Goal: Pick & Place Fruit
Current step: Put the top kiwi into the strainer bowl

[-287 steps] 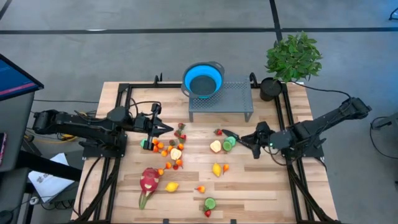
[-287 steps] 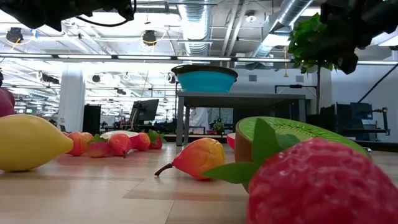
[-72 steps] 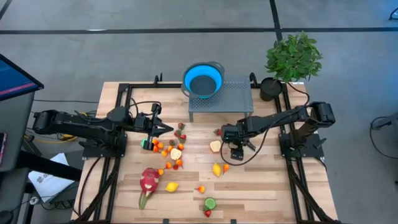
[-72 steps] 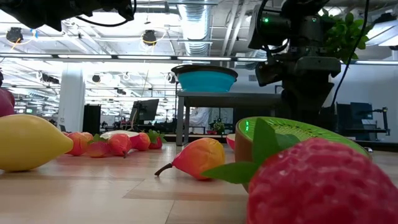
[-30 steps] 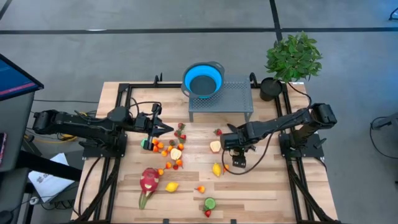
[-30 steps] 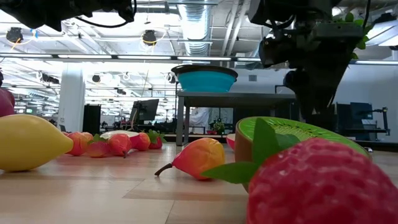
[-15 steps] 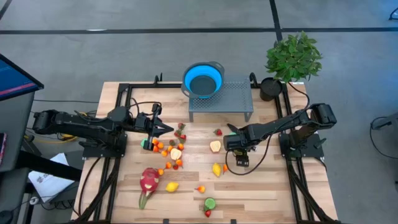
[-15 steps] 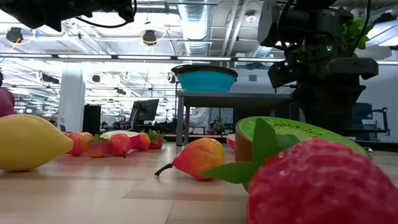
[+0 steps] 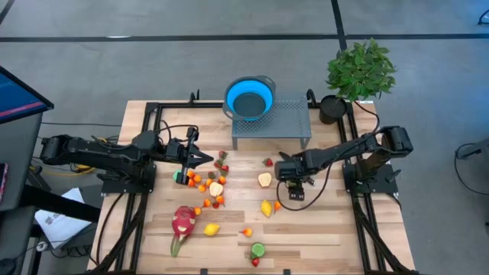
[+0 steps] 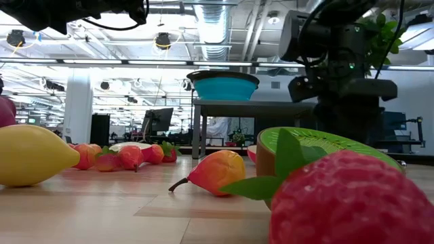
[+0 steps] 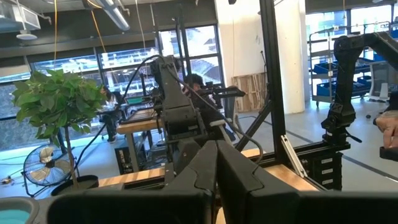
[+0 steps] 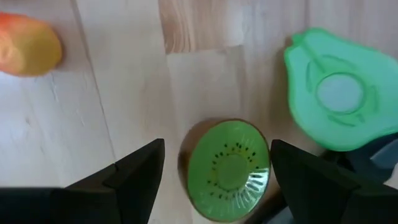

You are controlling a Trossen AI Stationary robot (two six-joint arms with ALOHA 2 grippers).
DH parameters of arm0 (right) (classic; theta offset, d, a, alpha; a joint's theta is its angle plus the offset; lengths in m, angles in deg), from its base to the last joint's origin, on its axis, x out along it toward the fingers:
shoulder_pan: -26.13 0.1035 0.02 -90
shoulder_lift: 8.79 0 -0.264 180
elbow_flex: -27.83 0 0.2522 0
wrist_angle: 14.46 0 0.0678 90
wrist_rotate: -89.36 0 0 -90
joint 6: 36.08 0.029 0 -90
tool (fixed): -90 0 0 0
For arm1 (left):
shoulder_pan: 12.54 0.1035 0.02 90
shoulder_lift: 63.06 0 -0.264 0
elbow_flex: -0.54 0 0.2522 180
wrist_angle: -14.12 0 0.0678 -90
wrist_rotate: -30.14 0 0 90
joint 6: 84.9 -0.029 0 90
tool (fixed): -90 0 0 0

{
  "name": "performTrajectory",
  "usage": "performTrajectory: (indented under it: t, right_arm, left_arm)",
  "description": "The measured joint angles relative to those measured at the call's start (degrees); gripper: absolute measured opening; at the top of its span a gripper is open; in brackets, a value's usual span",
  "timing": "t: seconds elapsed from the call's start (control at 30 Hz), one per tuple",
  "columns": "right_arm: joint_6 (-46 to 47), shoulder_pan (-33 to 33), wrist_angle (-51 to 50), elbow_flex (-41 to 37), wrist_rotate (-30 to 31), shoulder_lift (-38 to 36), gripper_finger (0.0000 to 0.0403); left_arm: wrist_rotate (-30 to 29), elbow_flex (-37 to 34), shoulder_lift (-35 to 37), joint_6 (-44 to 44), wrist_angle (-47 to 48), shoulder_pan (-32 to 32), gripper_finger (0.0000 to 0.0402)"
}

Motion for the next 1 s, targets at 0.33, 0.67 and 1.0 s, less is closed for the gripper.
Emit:
performTrajectory:
  t: [0.33, 0.67, 1.0]
  right_arm:
    - [0.1, 0.0, 3.3, -3.7, -0.1, 0.0, 0.0286]
    - [0.3, 0.0, 4.6, -4.1, 0.1, -0.1, 0.0286]
    - [1.9, 0.0, 4.9, -4.2, 0.1, -0.1, 0.0285]
  left_arm:
    - [0.0, 0.0, 0.0, 0.0, 0.0, 0.0, 0.0003]
    - [0.0, 0.0, 0.0, 0.0, 0.0, 0.0, 0.0003]
    - [0.0, 0.0, 0.0, 0.0, 0.0, 0.0, 0.0003]
